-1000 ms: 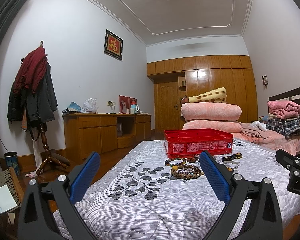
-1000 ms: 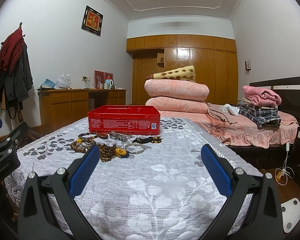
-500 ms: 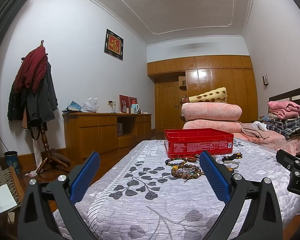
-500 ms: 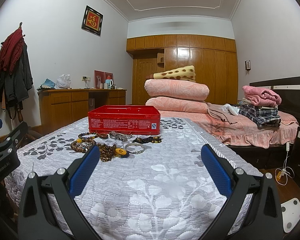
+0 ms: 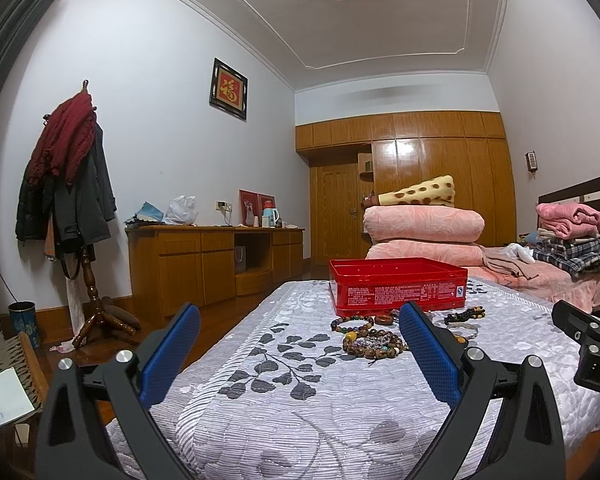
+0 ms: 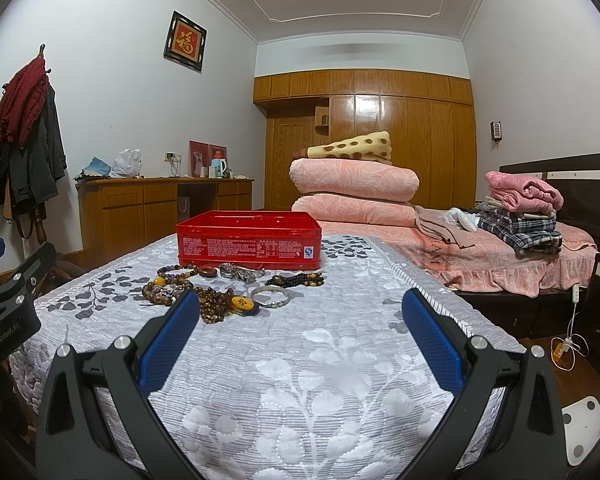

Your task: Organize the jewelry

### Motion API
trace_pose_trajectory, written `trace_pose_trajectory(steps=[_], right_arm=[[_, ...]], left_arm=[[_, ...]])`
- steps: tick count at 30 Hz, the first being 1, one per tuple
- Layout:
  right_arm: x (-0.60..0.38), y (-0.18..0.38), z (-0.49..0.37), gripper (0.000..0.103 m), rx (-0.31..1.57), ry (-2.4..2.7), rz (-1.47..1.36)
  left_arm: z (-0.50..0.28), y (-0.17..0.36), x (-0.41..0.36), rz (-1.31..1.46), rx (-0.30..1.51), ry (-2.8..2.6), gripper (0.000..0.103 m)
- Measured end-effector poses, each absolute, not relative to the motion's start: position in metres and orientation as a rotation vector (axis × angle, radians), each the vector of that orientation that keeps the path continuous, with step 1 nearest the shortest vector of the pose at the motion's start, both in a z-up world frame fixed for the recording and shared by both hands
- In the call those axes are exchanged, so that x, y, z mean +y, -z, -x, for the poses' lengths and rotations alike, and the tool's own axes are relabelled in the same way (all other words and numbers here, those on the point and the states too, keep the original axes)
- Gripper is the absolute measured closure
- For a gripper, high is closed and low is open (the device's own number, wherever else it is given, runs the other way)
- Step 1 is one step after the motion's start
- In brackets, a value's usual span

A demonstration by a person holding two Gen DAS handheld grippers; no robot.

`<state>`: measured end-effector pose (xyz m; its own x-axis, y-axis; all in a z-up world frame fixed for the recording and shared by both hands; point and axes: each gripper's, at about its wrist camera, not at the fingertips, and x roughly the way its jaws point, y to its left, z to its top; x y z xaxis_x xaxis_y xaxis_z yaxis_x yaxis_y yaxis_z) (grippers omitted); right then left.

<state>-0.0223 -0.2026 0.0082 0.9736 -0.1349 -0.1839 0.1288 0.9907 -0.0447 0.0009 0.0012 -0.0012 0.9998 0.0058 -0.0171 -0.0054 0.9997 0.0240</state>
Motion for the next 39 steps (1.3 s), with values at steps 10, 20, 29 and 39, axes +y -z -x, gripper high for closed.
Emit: trace_pose_trajectory(steps=[10, 20, 29, 39], right_arm=[[-0.201, -0.007, 0.021, 0.005, 0.188, 0.133, 0.033], [-0.2, -0.007, 0.019, 0.005, 0.189, 0.133, 0.032], [-0.197, -0.006, 0.012, 0.005, 0.235, 0.125, 0.028], [-0.203, -0.003, -0.005, 0.005, 0.322, 0.113, 0.005]], left_arm=[[0.0, 0.0, 0.003, -0.023, 0.017, -0.005, 0.006], [0.0, 0.0, 0.003, -0.022, 0.018, -0.005, 0.006], [-0.004, -0.002, 0.007, -0.023, 0.061, -0.004, 0.006], [-0.025, 0.003, -0.001, -0.034, 0.178, 0.011, 0.006]])
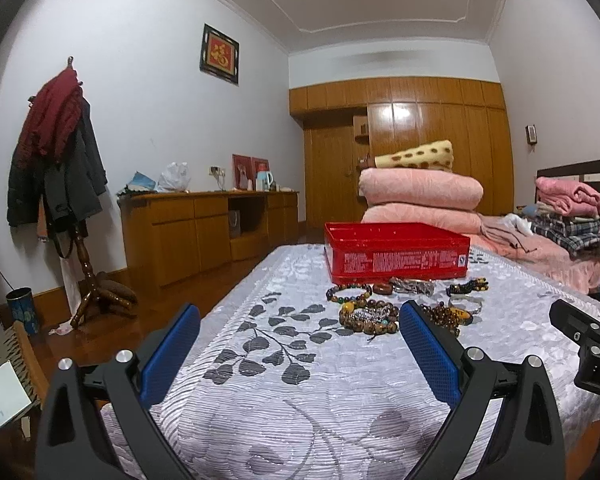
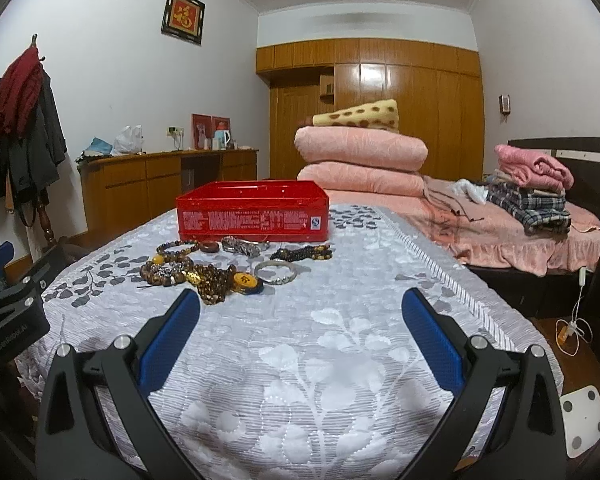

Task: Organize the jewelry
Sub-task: 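Move both tools down toward the jewelry in front of the red tin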

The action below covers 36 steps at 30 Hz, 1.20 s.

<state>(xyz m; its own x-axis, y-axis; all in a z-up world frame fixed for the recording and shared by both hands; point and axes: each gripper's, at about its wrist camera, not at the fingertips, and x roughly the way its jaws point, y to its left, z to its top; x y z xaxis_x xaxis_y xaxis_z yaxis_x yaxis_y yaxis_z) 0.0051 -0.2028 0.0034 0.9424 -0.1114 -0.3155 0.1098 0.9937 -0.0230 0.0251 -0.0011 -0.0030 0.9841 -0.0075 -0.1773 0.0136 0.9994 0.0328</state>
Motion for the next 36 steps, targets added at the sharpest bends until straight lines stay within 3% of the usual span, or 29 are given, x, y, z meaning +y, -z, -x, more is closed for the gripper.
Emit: trace_pose_trajectory(steps=[12, 29, 35, 36], right_arm=[[-0.212, 0.006, -0.042, 0.005, 0.495, 0.083, -0.034], [-0.196, -0.003, -0.089, 0.006, 0.619, 0.006, -0.049], [-0.191, -0.005, -0.106, 0.01, 0.653, 0.0, -0.049], [-0.191, -0.004, -0.11, 0.015, 0.665, -0.007, -0.05]], left_arm=[[-0.072, 0.007, -0.01, -0.054, 0.406, 0.057, 0.006], [-0.122, 0.004, -0.01, -0.057, 0.588, 0.083, 0.017], [-0.139, 0.004, -0.01, -0.045, 0.632, 0.095, 0.018], [-0.141, 0.005, -0.01, -0.043, 0.639, 0.098, 0.019]])
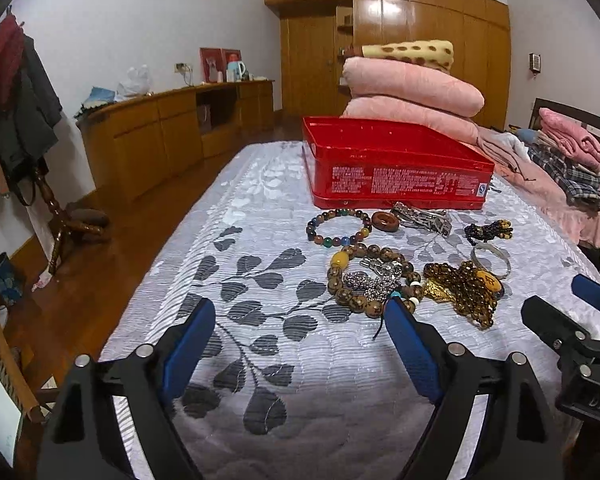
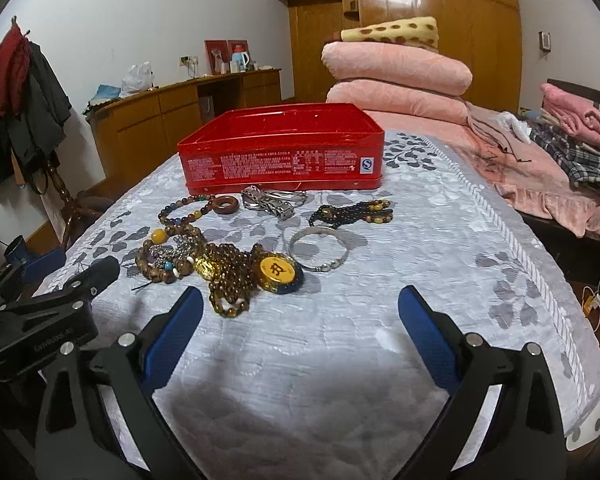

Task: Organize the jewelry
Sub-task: 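Move both tools down toward the jewelry in front of the red tin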

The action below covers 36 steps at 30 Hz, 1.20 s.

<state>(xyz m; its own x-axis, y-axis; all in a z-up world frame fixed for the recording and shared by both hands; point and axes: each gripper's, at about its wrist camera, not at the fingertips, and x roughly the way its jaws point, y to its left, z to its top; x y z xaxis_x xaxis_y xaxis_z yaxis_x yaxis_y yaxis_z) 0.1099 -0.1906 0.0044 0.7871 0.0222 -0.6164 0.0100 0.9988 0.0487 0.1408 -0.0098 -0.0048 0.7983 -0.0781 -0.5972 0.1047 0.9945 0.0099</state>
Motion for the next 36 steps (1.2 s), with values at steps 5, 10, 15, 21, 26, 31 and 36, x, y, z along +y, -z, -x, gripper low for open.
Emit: trace_pose_trajectory(steps=[5, 10, 15, 21, 26, 31, 36], right_arm=[[-0.194, 0.001, -0.124, 0.028, 0.732, -0.013, -0.067], [-0.202, 0.003, -0.134, 0.045, 0.78, -0.045, -0.104], [-0.189, 0.001, -0.137, 0.046, 0.789, -0.106, -0.085], [-0.177, 0.006, -0.146, 0.058, 0.827, -0.142, -0.078], [-0.17, 0.008, -0.153, 0.056, 0.841, -0.143, -0.066], [-0.163, 0.01, -0.16, 0.047, 0.846, -0.107, -0.024], [-0.171, 0.009, -0.162, 0.073, 0.839, -0.112, -0.036]], left_arm=[[-0.15, 0.003, -0.012, -0.028, 0.667, 0.127, 0.022], [-0.158, 0.006, -0.021, -0.037, 0.695, 0.149, 0.029], [-0.164, 0.009, -0.017, -0.025, 0.715, 0.14, 0.029], [-0.171, 0.011, -0.01, -0.024, 0.729, 0.122, 0.029], [-0.176, 0.011, -0.003, 0.001, 0.742, 0.127, 0.029], [-0.179, 0.011, -0.004, -0.001, 0.747, 0.14, 0.029], [-0.18, 0.011, -0.005, 0.004, 0.752, 0.145, 0.029]])
